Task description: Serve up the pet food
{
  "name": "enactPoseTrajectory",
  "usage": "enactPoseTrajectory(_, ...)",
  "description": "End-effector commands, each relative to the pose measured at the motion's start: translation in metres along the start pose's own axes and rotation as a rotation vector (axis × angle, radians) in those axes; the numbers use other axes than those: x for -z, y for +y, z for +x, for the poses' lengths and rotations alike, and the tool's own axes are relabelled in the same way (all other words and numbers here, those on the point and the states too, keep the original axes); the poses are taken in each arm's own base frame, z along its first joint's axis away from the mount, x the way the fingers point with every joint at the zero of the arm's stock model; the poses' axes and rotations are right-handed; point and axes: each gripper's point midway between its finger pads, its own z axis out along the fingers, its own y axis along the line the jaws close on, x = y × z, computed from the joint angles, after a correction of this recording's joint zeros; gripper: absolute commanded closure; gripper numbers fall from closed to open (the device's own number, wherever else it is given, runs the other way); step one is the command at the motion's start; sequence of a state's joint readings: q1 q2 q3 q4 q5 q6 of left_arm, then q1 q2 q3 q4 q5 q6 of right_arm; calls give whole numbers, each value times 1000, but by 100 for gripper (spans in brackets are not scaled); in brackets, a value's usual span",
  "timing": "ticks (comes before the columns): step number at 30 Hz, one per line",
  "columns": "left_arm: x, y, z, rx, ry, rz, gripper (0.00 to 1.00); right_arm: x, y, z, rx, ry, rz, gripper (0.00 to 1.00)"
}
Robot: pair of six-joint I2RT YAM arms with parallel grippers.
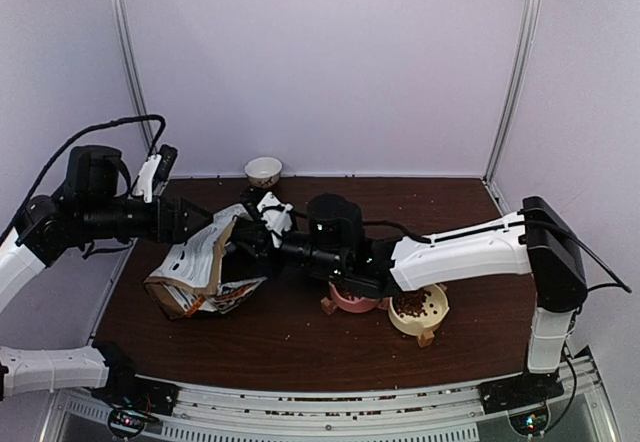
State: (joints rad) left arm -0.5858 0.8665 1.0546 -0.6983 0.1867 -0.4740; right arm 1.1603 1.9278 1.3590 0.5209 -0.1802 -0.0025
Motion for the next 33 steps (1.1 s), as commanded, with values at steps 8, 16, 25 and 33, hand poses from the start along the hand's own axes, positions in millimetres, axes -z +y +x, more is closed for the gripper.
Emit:
enactPoseTrajectory(8,-38,-23,19,-113,192,-62,12,34,1,-61,14,-210,45,100)
enactPoseTrajectory(16,-55,-23,18,-137,220,-97,12,37,5,-61,14,-213,35,100)
enactPoseTrajectory(25,-53,-17,20,-135,214,-122,86,46,8,-56,12,-229,41,100)
enactPoseTrajectory(33,-16,1,-14,-90,47,-255,100,71,13,-48,48,-238,68,100)
